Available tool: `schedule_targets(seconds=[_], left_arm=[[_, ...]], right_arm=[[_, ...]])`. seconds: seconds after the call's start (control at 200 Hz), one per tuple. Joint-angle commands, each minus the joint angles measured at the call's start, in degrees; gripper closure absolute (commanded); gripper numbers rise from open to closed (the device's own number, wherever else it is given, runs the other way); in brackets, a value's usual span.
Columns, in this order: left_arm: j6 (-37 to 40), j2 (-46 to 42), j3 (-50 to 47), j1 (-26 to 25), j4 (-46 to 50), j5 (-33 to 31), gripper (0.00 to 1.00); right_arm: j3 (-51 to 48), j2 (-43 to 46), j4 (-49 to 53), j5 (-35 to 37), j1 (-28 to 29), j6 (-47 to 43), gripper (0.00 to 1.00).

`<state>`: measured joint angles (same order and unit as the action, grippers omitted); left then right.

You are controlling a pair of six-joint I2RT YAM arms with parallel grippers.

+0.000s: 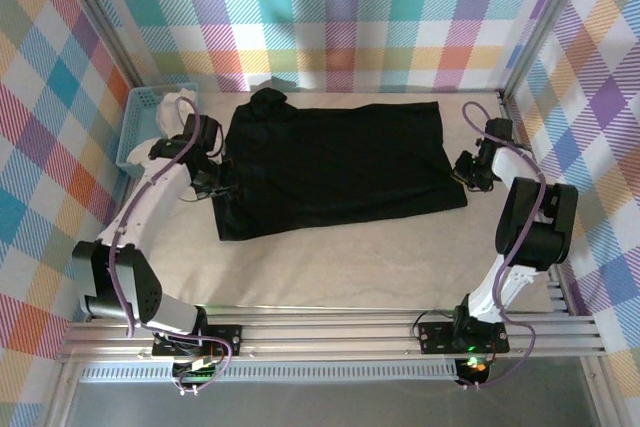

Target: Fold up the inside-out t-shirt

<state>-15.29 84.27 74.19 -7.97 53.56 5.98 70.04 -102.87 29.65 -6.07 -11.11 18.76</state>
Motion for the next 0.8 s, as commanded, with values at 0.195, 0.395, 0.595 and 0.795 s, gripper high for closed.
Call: schedule_targets(seconds=[0.195, 0.395, 0.595, 0.795], left_arm=[[3.3, 4.8, 8.0, 3.7, 0.7, 1.7, 1.0], [3.4, 8.0, 8.3, 3.7, -0.1, 1.7, 1.0], [3.4, 10.7, 9.4, 4.2, -0.1, 0.3, 1.0], [1.7, 16.2, 14.6, 4.2, -0.8, 0.3, 1.0]], right_arm=[[4.1, -1.7, 1.2, -0.5, 1.0, -1.3, 0.89], [5.9, -4.2, 1.5, -1.0, 2.3, -1.5, 0.88], [9.1, -7.0, 2.2, -0.7, 2.7, -2.0, 0.88], [14.3, -12.2, 2.8, -1.2, 3.1, -2.3, 0.85]])
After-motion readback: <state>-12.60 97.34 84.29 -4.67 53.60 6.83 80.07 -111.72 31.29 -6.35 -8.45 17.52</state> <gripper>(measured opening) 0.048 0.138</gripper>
